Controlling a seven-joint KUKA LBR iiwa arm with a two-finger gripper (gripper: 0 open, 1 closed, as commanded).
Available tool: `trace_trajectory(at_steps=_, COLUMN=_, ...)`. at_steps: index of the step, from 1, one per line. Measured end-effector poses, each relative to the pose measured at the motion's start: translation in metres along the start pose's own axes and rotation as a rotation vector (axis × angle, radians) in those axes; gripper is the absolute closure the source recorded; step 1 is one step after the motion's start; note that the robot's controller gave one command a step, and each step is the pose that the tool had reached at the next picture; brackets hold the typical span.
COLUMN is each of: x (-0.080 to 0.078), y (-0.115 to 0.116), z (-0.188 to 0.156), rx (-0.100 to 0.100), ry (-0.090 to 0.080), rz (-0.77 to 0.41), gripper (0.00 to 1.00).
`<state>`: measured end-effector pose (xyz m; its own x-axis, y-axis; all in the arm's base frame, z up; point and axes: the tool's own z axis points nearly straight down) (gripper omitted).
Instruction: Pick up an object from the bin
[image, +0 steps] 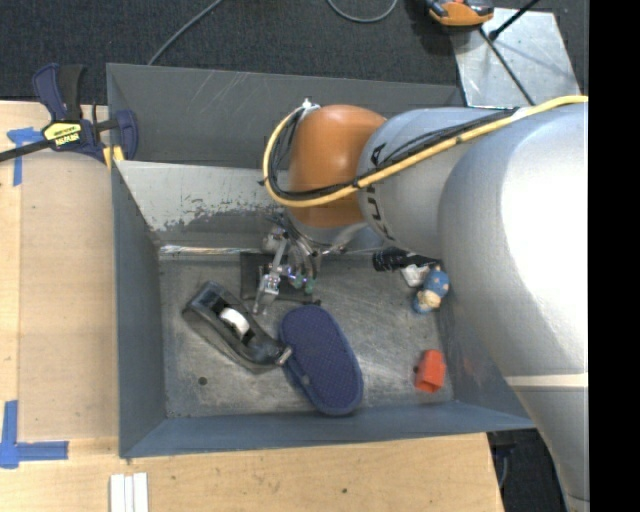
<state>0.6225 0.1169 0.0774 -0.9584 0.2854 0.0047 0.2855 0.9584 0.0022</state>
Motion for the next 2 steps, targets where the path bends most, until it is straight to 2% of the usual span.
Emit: trace_trajectory(at_steps=2, x=0.001, y=0.0009, z=-0.0007, rx=0.002, ry=-0.001, rz=-0.003, gripper=0.0)
